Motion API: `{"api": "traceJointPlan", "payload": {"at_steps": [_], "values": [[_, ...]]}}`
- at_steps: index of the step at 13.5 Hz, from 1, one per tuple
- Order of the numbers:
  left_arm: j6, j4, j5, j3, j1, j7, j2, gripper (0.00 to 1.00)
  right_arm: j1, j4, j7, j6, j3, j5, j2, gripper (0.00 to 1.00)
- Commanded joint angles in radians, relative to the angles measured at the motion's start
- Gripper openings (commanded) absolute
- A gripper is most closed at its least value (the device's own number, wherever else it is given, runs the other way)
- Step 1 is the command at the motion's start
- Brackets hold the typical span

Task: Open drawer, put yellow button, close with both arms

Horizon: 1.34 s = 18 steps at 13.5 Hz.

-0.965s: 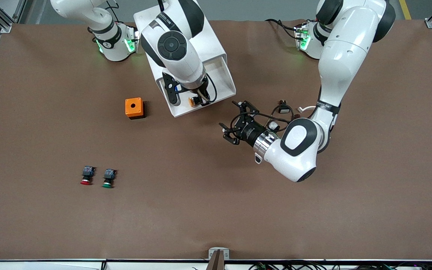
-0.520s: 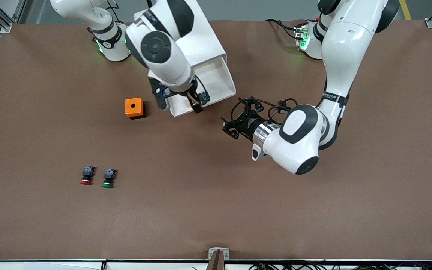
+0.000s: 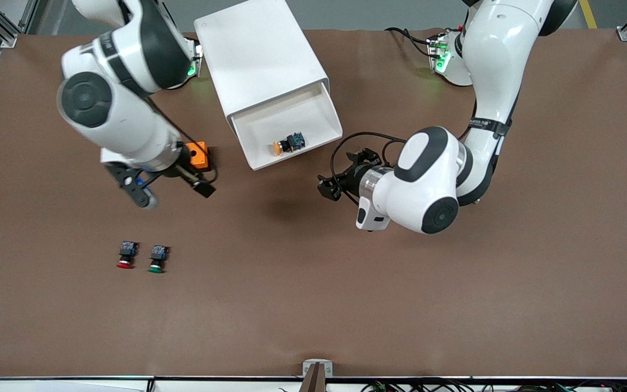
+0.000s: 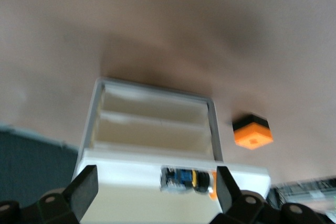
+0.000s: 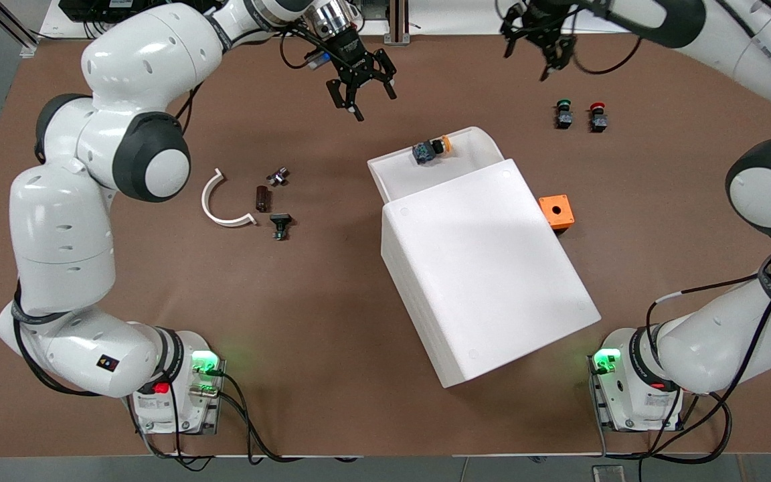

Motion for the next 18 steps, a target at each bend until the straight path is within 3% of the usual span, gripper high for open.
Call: {"api": "traceJointPlan", "payload": {"at_steps": [1,5,10,18], "values": [[0.066,-0.023,0.184,0.005,-0.079,0.029,-0.041,0.99,-0.116,0.013,-0.244,-0.015,0.02,-0.015,-0.014,1.0],[0.164,-0.036,0.41,-0.001,-0.191,0.006,-0.057,0.99,-0.271,0.015,-0.611,-0.018,0.02,-0.021,-0.028,1.0],[0.202,-0.062,0.51,0.0,-0.3,-0.043,-0.074,0.99,-0.392,0.01,-0.936,-0.029,0.02,-0.095,-0.065,1.0],[0.38,-0.066,0.648,0.005,-0.296,-0.028,-0.031,0.99,-0.452,-0.045,-1.078,-0.021,0.02,-0.142,-0.204,1.0]]}}
